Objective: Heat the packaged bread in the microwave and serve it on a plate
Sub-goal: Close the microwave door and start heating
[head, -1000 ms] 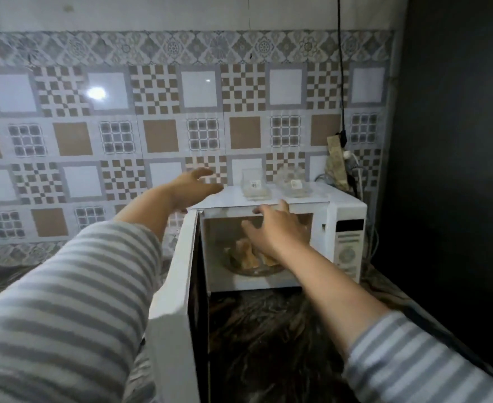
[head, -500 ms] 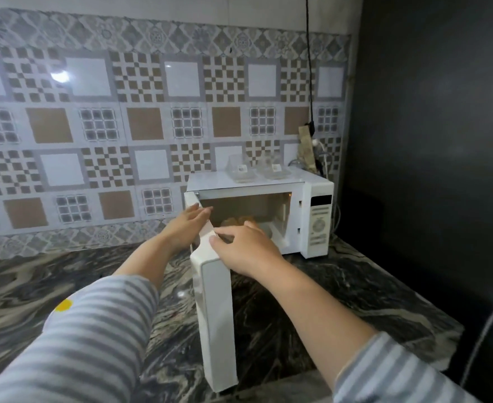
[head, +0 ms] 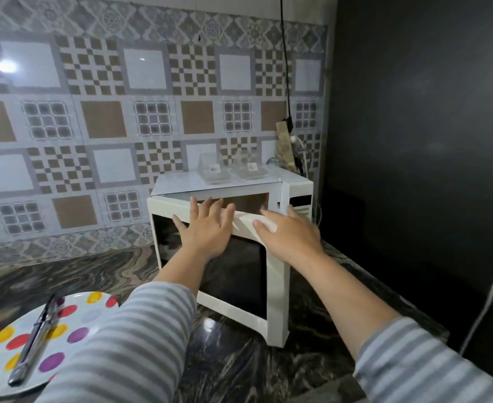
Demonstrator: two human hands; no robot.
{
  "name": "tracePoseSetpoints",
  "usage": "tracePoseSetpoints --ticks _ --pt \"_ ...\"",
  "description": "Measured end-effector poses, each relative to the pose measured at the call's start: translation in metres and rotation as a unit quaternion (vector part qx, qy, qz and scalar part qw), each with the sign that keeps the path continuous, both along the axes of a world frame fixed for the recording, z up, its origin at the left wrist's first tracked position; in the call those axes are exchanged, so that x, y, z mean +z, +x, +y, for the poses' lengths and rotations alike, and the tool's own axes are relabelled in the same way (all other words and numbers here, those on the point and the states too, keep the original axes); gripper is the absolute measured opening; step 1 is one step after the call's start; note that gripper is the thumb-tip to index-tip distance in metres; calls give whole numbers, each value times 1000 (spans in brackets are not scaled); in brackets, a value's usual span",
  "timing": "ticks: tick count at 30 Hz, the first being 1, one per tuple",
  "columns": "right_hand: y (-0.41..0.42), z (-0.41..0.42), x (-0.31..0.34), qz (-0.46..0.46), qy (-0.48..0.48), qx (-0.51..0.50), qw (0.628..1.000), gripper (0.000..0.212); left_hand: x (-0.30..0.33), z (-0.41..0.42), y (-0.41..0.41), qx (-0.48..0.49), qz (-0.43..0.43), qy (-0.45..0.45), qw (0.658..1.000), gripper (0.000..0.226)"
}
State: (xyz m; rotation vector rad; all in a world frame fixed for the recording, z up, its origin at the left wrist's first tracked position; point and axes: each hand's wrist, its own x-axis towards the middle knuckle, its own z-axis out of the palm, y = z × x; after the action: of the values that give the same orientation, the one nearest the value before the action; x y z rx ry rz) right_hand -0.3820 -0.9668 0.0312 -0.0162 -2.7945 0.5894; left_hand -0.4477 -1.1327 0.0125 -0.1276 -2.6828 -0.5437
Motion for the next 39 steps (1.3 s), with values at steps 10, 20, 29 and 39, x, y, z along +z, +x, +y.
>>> tracePoseSetpoints --ticks 10,20,29,39 --pt "-134 74 -1 16 69 10 997 73 -4 41 -64 98 45 -116 987 68" --pt "-224 93 1 33 107 98 989 82 0 58 -110 172 52 -151 972 65" --pt "-263 103 8 84 160 166 969 92 21 60 -143 127 34 -224 966 85" --pt "-271 103 -2 189 118 177 959 80 14 60 -154 151 127 -171 965 80"
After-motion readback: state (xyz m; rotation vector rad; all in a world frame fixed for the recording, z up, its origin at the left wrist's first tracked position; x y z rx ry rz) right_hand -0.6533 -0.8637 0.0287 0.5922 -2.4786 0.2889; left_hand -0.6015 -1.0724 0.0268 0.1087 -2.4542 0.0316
